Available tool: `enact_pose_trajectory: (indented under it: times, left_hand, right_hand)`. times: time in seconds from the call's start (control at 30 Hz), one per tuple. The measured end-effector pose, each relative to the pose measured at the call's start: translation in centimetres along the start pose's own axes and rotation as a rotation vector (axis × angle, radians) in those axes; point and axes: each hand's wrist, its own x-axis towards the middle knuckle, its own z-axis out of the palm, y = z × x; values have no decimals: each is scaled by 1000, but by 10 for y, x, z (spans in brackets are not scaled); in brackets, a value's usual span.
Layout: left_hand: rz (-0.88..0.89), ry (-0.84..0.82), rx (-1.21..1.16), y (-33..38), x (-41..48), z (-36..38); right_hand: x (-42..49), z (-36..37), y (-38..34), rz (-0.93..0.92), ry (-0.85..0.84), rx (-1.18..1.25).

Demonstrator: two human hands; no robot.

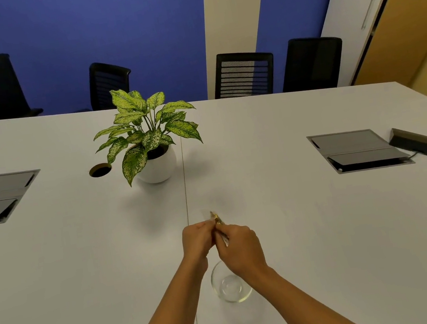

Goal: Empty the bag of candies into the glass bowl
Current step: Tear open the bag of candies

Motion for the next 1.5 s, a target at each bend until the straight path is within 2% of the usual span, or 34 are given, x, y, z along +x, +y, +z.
enact_pose_trajectory:
  times: [0.13, 0.33, 0.73, 0.93, 1.13, 1.33, 1.5]
  left_hand:
    - [-11, -61, 2, 2, 0, -4]
    - [28, 45, 18, 3, -1, -2]
    - [231, 118, 388, 4, -10, -4]
    - [305, 100, 483, 4, -16, -3]
    - [299, 79, 493, 1, -14, -7]
    - [150, -115, 340, 4, -7, -18]
    - [98, -123, 254, 3, -9, -16]
  right_hand:
    - [-4, -3, -1, 42, 38, 113]
    - [-6, -1, -5, 137, 94, 306]
    - [6, -12, -13, 598, 45, 760]
    - [9, -14, -13, 631, 17, 708]
    - [12, -16, -12, 688, -18, 721]
    - [18, -26, -8, 724, -85, 752]
    - [14, -24, -6, 651, -85, 698]
